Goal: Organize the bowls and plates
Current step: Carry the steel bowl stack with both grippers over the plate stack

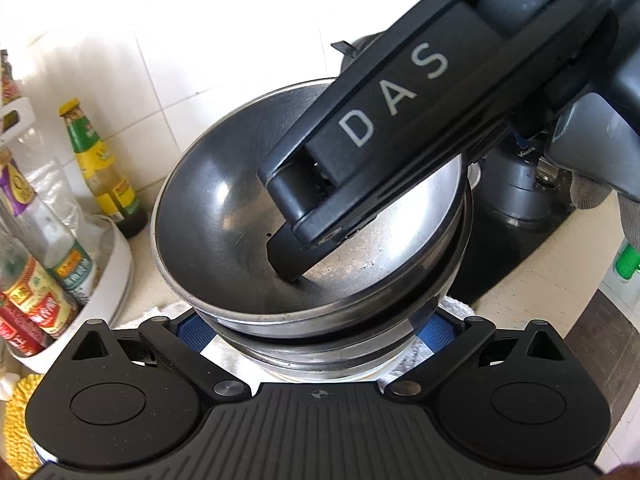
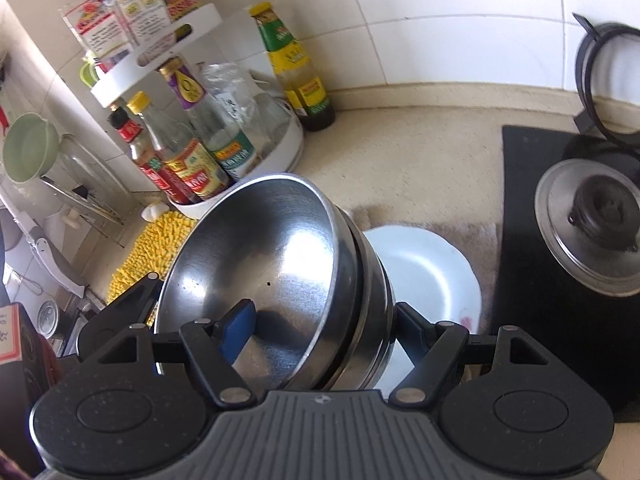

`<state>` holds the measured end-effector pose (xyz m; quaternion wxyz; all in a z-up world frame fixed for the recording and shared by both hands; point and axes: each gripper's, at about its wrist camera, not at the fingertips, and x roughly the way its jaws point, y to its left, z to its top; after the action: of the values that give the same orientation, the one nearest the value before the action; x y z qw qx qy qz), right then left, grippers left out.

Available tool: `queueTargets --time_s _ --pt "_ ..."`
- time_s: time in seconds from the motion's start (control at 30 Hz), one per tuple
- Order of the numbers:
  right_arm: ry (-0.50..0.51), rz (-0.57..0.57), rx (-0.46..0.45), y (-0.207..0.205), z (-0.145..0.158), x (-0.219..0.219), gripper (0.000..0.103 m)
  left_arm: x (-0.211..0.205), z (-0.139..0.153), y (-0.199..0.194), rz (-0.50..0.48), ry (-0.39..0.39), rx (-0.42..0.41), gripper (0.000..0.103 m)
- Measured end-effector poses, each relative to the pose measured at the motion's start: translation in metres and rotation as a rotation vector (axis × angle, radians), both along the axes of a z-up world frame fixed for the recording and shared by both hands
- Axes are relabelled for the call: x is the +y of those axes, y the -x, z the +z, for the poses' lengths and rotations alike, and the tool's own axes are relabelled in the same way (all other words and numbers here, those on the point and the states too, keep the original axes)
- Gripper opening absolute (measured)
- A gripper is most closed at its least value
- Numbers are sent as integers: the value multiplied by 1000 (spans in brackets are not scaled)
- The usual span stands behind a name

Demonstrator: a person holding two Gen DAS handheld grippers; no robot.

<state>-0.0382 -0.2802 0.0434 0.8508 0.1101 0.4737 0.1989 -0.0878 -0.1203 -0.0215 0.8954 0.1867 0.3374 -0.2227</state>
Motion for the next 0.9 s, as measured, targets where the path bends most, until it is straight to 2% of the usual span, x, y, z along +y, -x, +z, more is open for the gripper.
queueTargets --time_s 0.33,0.47,0.9 --pt "8 -13 36 -18 -12 -9 79 -11 -16 -18 -16 1 32 101" --pt "8 -5 57 -29 -21 -7 79 -9 -23 -38 -8 2 51 101" --pt "3 1 107 -53 -43 -6 79 -9 -40 -63 20 -5 105 102"
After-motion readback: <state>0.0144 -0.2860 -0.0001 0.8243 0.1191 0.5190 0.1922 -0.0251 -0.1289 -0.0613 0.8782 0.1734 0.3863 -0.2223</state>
